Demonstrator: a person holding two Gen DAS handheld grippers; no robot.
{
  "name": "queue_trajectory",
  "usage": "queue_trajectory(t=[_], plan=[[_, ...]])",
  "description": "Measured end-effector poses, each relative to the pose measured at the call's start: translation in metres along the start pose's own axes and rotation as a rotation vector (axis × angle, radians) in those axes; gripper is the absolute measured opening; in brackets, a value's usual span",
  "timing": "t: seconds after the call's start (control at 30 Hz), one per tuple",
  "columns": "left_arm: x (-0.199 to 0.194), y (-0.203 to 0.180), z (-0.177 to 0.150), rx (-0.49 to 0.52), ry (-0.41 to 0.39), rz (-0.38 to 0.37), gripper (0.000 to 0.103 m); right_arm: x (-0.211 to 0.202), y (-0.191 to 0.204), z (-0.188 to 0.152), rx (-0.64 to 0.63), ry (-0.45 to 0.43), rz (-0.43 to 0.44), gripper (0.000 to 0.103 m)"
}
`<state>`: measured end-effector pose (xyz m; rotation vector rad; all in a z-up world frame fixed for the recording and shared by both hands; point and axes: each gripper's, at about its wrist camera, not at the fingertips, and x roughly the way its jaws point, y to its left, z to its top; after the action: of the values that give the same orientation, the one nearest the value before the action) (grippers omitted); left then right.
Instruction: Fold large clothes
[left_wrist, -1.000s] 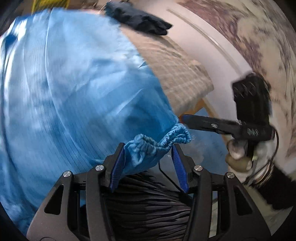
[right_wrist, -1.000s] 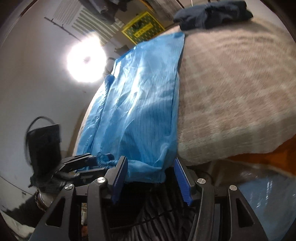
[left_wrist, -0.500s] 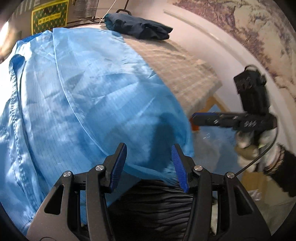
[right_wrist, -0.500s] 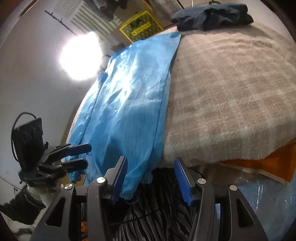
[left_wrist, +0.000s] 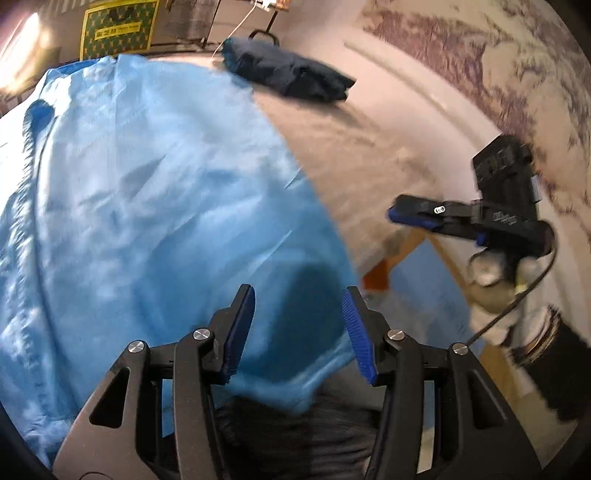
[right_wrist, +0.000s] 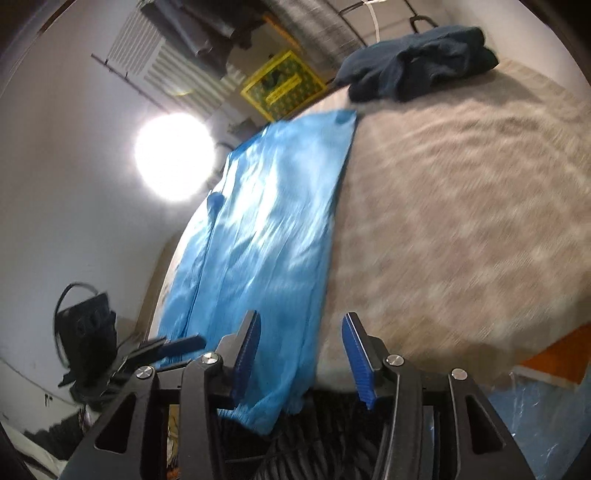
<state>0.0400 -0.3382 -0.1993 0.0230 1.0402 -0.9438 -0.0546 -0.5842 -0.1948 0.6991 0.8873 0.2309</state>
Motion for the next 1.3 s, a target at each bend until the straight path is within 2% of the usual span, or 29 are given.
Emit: queue_trajectory(t=[0.03,0.13,0.27,0.4,0.5,0.53,0.6,0.63,0.67,0.7,0.8,1.0,1.1,1.2,1.27,1.3], plan=[[0.005,-0.008,0.006,-0.002,-0.006,0.004,0.051,-0.005,-0.005,0.006,0.007,-0.017,-0.005,0.055],[0.033,-0.037,0.024,-0.010,0.025,0.037,0.052,-0.018,-0.016,0.022,0.023,-0.060,-0.003,0.056],[0.078,-0.062,0.038,-0.004,0.087,0.184,0.055,-0.034,-0.027,0.036,0.010,-0.092,-0.007,0.058],[0.106,-0.057,0.036,-0.043,0.145,0.274,0.055,-0.035,-0.036,0.050,-0.001,-0.093,0.007,0.060],[0.107,-0.057,0.031,0.008,0.096,0.310,0.055,-0.018,-0.038,0.066,-0.011,-0.072,0.036,0.061],[0.108,-0.058,0.031,0.015,0.089,0.315,0.053,-0.010,-0.039,0.072,-0.017,-0.060,0.052,0.063],[0.107,-0.057,0.029,0.030,0.066,0.350,0.024,0.010,-0.037,0.083,-0.024,-0.042,0.072,0.063],[0.106,-0.054,0.029,0.030,0.062,0.341,0.018,0.019,-0.037,0.087,-0.023,-0.034,0.082,0.063],[0.103,-0.047,0.030,0.007,0.060,0.320,0.009,0.031,-0.037,0.094,-0.018,-0.025,0.099,0.063],[0.101,-0.042,0.030,-0.020,0.060,0.295,0.006,0.039,-0.037,0.098,-0.011,-0.021,0.110,0.063],[0.093,-0.028,0.033,-0.130,0.061,0.198,0.004,0.071,-0.040,0.119,0.027,-0.011,0.144,0.063],[0.075,-0.019,0.038,-0.235,0.035,0.085,0.004,0.131,-0.049,0.159,0.102,0.000,0.123,0.063],[0.069,-0.015,0.040,-0.258,0.029,0.055,0.004,0.157,-0.055,0.173,0.148,0.007,0.127,0.062],[0.065,-0.012,0.043,-0.273,0.024,0.031,0.003,0.179,-0.059,0.183,0.196,0.018,0.137,0.054],[0.063,-0.011,0.045,-0.274,0.020,0.017,0.003,0.190,-0.060,0.188,0.221,0.016,0.139,0.042],[0.062,-0.010,0.045,-0.274,0.019,0.012,0.003,0.195,-0.059,0.191,0.230,0.019,0.135,0.029]])
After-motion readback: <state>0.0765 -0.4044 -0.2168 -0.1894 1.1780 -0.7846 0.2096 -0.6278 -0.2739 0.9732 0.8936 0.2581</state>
